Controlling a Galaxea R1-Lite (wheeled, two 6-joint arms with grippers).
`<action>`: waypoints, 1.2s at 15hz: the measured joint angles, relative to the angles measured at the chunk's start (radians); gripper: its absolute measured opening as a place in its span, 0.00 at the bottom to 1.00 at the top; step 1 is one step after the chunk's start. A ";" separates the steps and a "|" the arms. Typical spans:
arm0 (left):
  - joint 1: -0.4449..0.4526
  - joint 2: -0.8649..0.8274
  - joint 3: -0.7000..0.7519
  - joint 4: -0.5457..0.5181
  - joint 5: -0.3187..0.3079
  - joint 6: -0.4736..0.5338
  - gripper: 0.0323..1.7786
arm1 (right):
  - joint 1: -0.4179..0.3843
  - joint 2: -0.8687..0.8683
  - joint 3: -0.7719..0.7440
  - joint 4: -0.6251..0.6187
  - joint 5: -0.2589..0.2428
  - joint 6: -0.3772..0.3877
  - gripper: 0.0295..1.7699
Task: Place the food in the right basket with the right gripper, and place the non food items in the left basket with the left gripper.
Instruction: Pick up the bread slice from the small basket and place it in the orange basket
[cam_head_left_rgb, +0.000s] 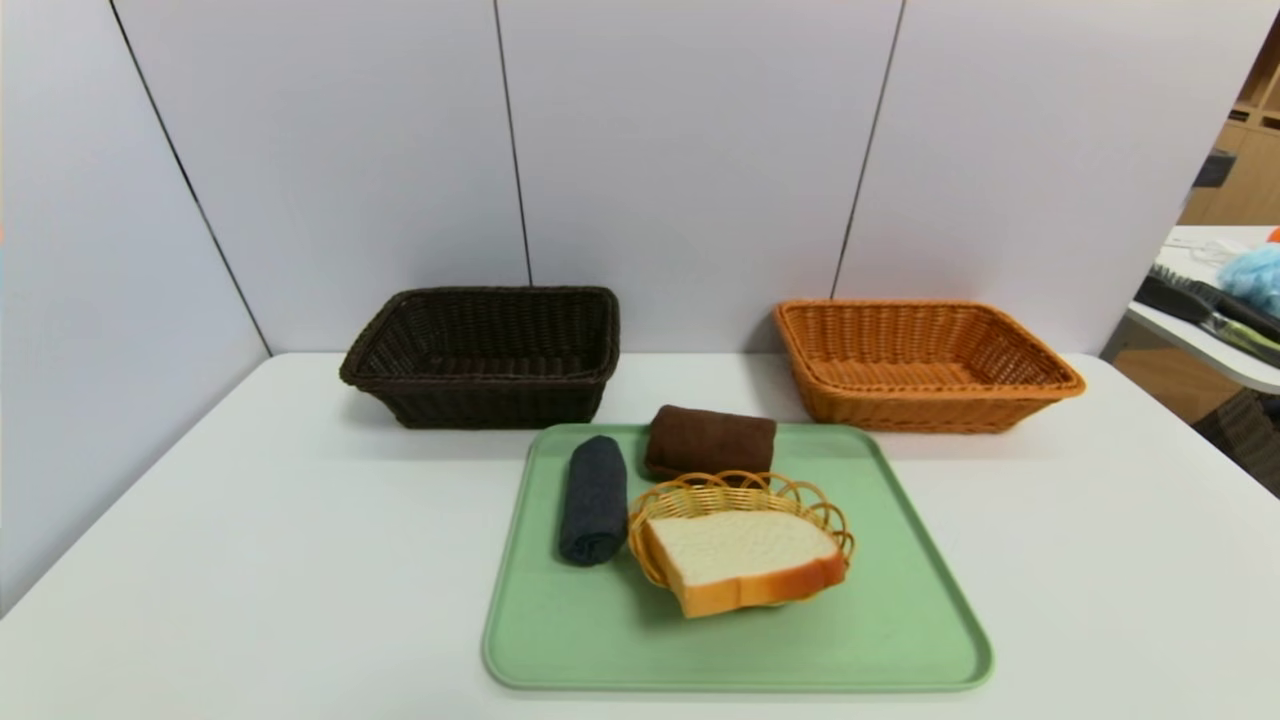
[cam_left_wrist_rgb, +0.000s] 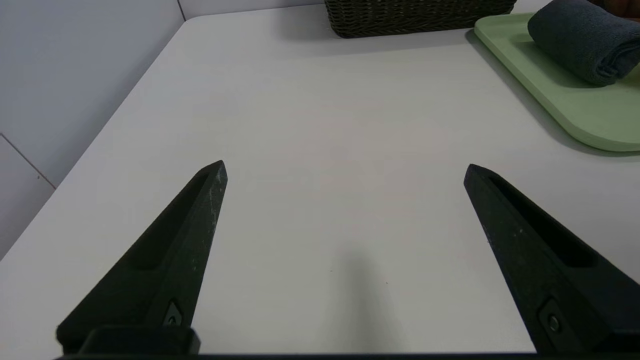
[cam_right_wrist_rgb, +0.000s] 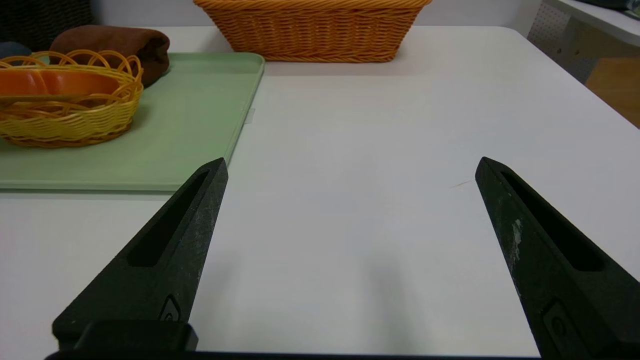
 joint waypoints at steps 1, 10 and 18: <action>0.000 0.000 0.000 -0.001 0.000 0.008 0.95 | 0.000 0.000 0.000 -0.001 0.000 0.000 0.97; -0.005 0.090 -0.173 0.107 -0.055 0.008 0.95 | 0.000 0.049 -0.236 0.203 0.116 0.010 0.97; -0.005 0.567 -0.492 0.115 -0.101 0.003 0.95 | 0.053 0.460 -0.430 0.202 0.129 0.012 0.97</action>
